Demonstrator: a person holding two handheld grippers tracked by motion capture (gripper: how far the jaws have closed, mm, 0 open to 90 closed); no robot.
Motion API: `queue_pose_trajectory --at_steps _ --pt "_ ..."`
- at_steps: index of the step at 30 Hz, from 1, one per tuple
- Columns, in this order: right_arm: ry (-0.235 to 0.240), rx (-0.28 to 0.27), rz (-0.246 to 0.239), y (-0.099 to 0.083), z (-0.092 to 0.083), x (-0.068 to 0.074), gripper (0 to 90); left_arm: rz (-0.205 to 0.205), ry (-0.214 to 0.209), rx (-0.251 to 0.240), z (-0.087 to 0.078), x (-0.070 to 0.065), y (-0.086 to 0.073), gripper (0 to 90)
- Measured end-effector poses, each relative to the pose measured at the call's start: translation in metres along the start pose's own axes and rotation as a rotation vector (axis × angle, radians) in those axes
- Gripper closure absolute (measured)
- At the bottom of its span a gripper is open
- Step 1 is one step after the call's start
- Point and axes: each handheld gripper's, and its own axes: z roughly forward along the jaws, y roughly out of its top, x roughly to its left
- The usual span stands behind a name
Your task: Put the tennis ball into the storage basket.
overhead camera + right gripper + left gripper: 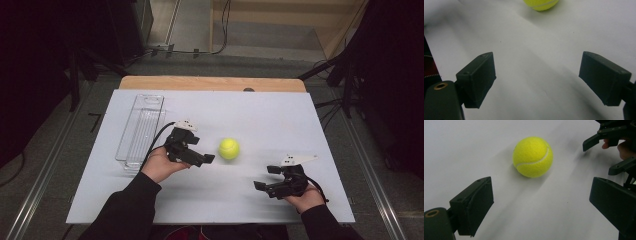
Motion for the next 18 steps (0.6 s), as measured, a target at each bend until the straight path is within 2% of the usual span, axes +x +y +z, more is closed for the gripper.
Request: queue_pose_trajectory --at_steps 10,18 --pt "0.002 -0.001 -0.003 0.000 0.000 0.000 12.0 0.023 -0.018 0.003 0.005 -0.001 0.018 6.9" --pt "0.003 0.000 -0.004 0.000 0.000 0.000 12.0 0.038 -0.011 0.015 0.013 -0.001 0.030 6.9"
